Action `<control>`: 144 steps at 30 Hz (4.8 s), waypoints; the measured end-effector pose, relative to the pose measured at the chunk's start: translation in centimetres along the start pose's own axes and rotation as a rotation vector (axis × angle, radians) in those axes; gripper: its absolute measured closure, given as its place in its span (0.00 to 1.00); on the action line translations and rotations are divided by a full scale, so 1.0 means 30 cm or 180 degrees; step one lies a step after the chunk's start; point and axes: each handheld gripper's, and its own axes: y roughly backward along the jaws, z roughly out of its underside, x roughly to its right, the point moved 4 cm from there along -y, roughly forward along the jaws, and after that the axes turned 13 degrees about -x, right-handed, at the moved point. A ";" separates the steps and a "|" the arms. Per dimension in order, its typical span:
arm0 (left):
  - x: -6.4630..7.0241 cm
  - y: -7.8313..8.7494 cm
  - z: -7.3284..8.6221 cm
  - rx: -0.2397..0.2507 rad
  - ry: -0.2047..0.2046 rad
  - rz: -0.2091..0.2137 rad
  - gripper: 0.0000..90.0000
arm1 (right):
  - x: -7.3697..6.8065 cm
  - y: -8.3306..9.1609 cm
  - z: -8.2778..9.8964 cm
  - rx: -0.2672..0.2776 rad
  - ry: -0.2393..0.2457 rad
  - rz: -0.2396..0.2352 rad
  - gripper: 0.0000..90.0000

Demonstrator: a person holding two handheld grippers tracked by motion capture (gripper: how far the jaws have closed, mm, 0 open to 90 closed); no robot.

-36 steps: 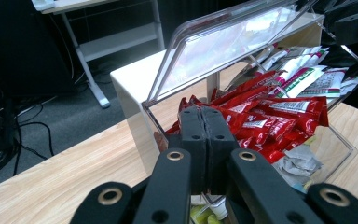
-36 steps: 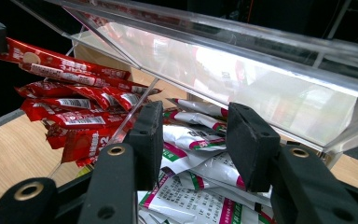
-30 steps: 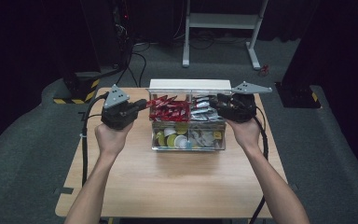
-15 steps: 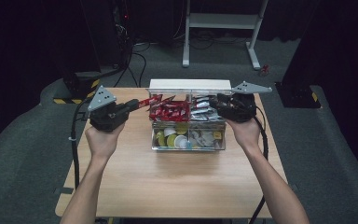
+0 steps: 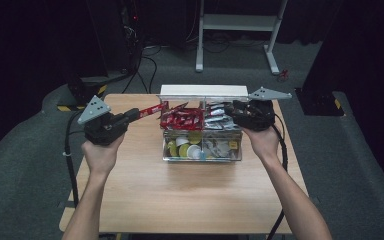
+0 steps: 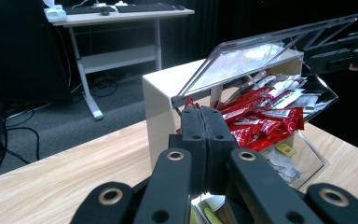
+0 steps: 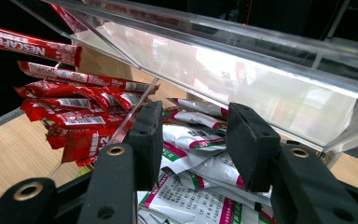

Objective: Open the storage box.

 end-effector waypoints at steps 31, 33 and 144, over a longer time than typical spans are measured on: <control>-0.079 0.115 0.094 0.0137 0.0205 -0.0127 0.99 | -0.001 -0.002 0.000 0.0003 0.0008 0.0022 0.63; -0.085 0.109 0.104 0.0121 0.0224 -0.0139 0.99 | -0.001 -0.002 -0.001 -0.0002 0.0017 0.0023 0.63; -0.101 -0.422 0.589 -0.1188 0.0515 -0.0453 0.96 | 0.008 -0.002 0.009 0.0028 -0.0050 0.0012 0.62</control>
